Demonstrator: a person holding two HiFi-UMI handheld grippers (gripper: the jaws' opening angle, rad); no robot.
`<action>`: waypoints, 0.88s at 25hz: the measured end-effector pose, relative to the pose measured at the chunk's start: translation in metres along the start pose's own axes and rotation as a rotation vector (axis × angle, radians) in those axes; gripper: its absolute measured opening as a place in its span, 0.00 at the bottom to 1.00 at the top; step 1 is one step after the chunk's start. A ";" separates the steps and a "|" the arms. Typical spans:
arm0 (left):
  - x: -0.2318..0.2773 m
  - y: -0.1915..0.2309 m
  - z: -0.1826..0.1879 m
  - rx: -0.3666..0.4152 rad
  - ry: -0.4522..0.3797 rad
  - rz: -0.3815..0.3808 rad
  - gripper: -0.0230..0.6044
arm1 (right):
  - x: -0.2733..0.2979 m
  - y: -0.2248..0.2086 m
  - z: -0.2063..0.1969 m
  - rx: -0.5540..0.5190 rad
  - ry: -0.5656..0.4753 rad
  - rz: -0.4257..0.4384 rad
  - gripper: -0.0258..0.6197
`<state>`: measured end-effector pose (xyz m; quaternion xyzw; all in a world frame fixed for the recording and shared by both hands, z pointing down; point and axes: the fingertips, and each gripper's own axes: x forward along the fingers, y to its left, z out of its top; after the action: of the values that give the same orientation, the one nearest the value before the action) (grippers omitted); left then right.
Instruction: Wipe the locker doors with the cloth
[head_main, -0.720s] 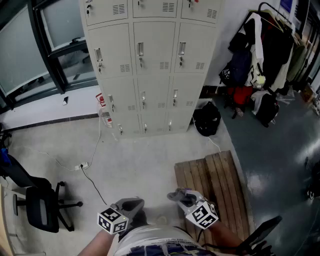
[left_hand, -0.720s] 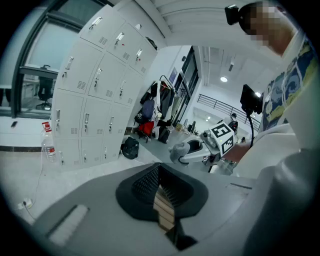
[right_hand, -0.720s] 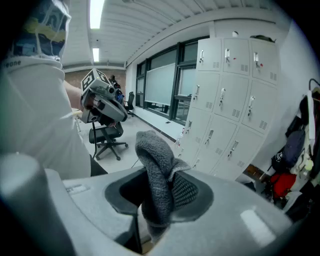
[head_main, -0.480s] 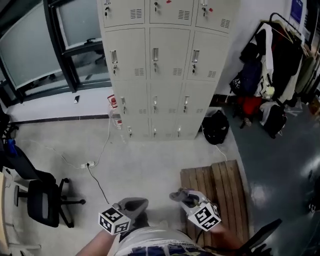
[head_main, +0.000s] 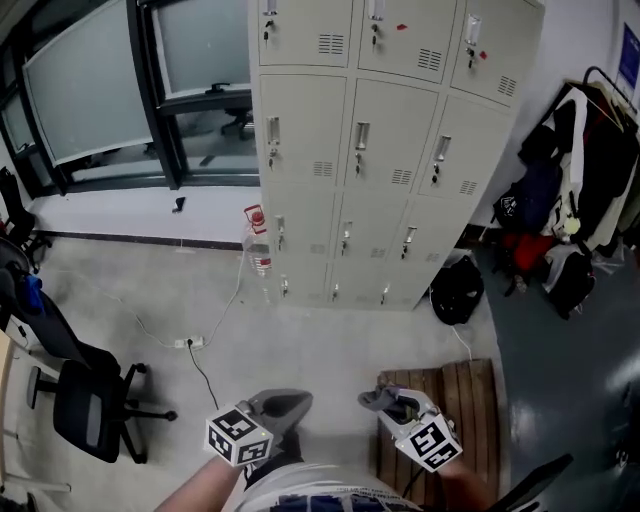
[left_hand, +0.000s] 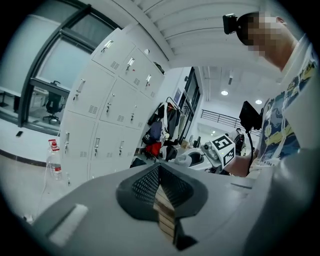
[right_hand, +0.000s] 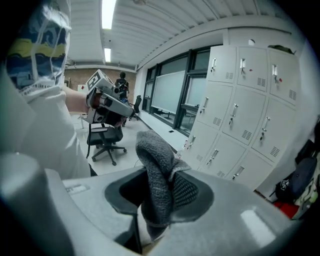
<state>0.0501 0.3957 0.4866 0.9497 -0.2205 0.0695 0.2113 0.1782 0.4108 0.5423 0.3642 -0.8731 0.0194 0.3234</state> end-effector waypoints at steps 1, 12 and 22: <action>0.004 0.013 0.010 0.011 -0.004 -0.011 0.04 | 0.009 -0.010 0.007 0.004 0.003 -0.006 0.22; -0.002 0.159 0.109 0.167 -0.027 -0.035 0.04 | 0.132 -0.140 0.131 -0.133 0.051 -0.083 0.22; 0.023 0.245 0.178 0.179 -0.063 0.001 0.04 | 0.201 -0.292 0.284 -0.465 -0.044 -0.241 0.22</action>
<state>-0.0324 0.1105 0.4223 0.9664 -0.2204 0.0588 0.1187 0.1062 -0.0055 0.3753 0.3819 -0.8113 -0.2282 0.3795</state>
